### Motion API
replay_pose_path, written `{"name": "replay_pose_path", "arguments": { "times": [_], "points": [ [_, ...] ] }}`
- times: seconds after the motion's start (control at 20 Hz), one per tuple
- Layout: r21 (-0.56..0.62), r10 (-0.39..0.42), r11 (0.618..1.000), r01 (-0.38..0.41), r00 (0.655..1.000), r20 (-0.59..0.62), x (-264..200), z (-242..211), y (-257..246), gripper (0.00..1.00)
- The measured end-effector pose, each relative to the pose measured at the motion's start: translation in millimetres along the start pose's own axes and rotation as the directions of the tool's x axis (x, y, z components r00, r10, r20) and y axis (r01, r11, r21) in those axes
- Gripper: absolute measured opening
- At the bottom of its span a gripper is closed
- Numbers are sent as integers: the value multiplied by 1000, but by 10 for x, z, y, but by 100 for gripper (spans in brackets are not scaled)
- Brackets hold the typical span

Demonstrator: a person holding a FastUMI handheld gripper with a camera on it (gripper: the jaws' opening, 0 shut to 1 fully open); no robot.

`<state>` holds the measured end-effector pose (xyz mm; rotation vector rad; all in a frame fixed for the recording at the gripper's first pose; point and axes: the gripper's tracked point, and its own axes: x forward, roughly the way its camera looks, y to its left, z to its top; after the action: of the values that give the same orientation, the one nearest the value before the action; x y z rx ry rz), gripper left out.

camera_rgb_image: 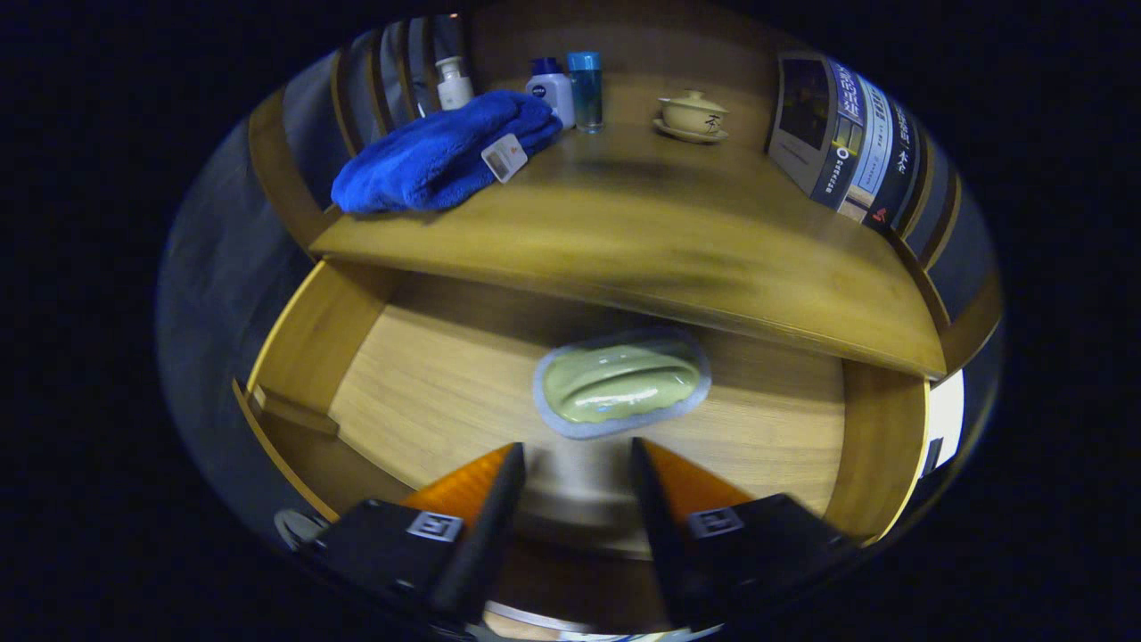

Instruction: Pull open the drawer, take out the items inside it, and place them on the countertop above the cabinet.

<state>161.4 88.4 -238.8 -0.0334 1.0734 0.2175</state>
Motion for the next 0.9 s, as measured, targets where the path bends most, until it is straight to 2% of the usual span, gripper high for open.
{"name": "replay_pose_path", "arguments": {
  "times": [0.05, 0.15, 0.3, 0.4, 0.5, 0.55, 0.65, 0.8, 0.9],
  "points": [
    [52, -3, 999, 3, 1000, 5, 94, 27, -32, 82],
    [182, -16, 983, 10, 999, 32, 222, 137, -46, 78],
    [323, -102, 944, 67, 991, 92, 349, 288, -214, 77],
    [405, -97, 913, 38, 987, 127, 331, 362, -126, 77],
    [446, -128, 895, 21, 969, 212, 277, 564, -91, 76],
    [451, -169, 891, 61, 965, 202, 315, 572, -123, 76],
    [483, -139, 873, 64, 983, 121, 422, 405, 54, 74],
    [565, -138, 818, 108, 990, 10, 572, 240, 110, 74],
    [587, -129, 802, 109, 992, -7, 526, 179, 56, 71]
  ]
}}
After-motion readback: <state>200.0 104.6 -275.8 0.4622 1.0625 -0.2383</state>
